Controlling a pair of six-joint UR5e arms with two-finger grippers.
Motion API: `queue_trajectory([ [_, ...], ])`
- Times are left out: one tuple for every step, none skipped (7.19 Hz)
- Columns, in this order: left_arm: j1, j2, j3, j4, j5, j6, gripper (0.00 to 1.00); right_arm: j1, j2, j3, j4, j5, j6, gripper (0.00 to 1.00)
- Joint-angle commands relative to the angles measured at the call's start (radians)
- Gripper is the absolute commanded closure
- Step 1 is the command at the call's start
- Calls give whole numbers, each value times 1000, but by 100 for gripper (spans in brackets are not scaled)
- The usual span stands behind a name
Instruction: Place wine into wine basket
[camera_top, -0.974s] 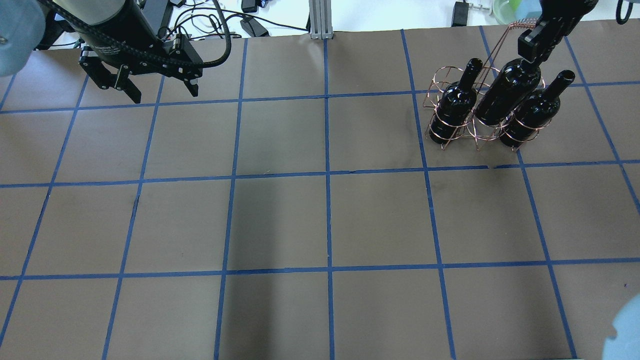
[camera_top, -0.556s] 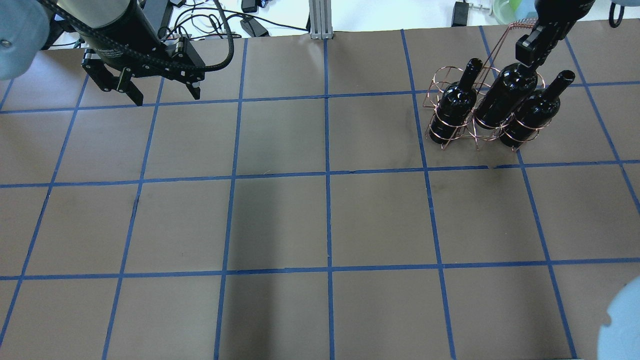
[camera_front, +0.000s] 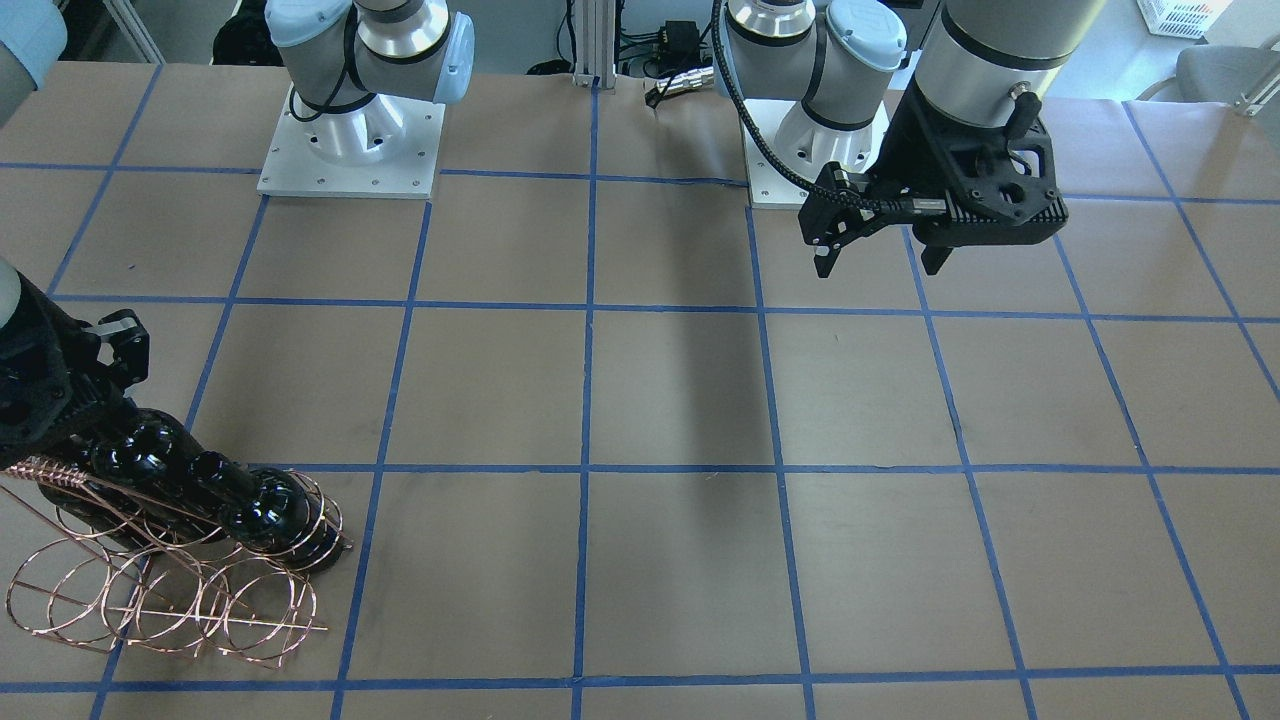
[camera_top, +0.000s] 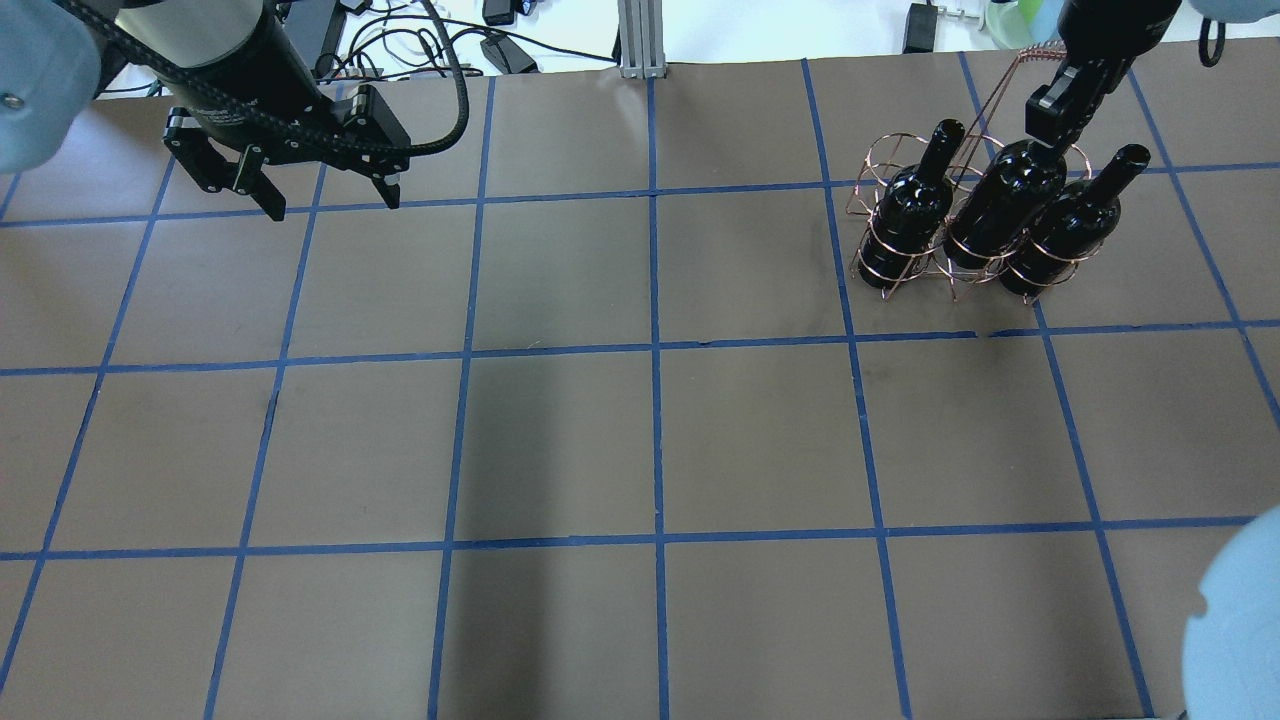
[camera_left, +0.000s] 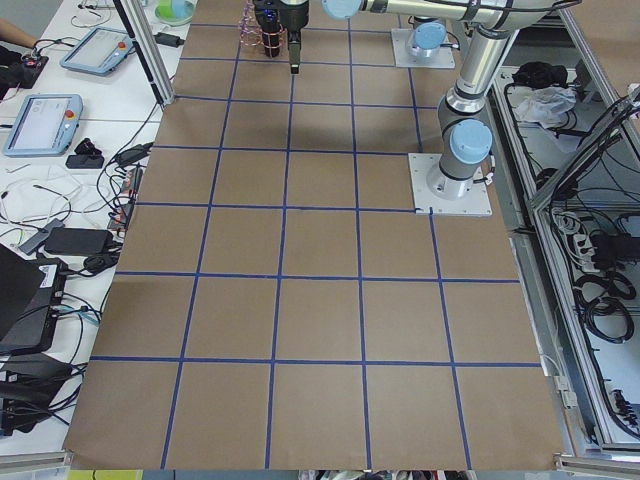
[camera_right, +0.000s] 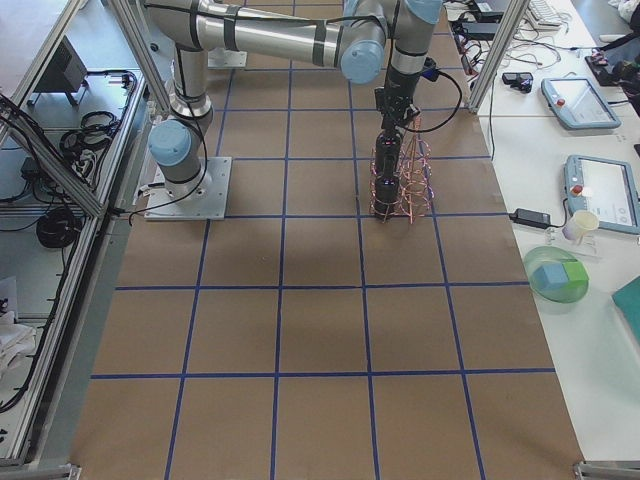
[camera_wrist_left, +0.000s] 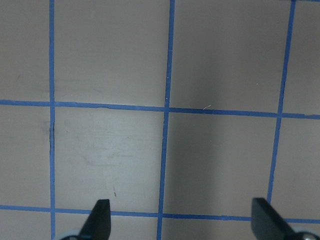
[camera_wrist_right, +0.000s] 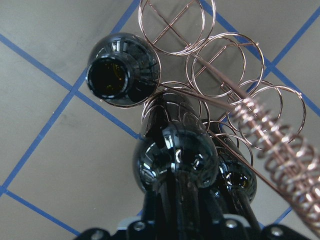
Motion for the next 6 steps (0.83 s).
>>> queue_trajectory([
  [0, 3, -5, 4, -1, 0, 0, 0, 13, 2, 1, -1, -4, 100],
  [0, 3, -5, 5, -5, 0, 0, 1, 14, 3, -1, -1, -20, 100],
  [0, 3, -5, 5, -6, 0, 0, 1, 25, 3, 1, -3, -23, 100],
  [0, 3, -4, 5, -2, 0, 0, 1, 26, 5, 1, -1, -23, 100],
  [0, 3, -4, 5, -4, 0, 0, 1, 26, 6, 4, -1, -25, 100],
  [0, 3, -4, 5, -4, 0, 0, 1, 29, 8, 4, -3, -34, 100],
])
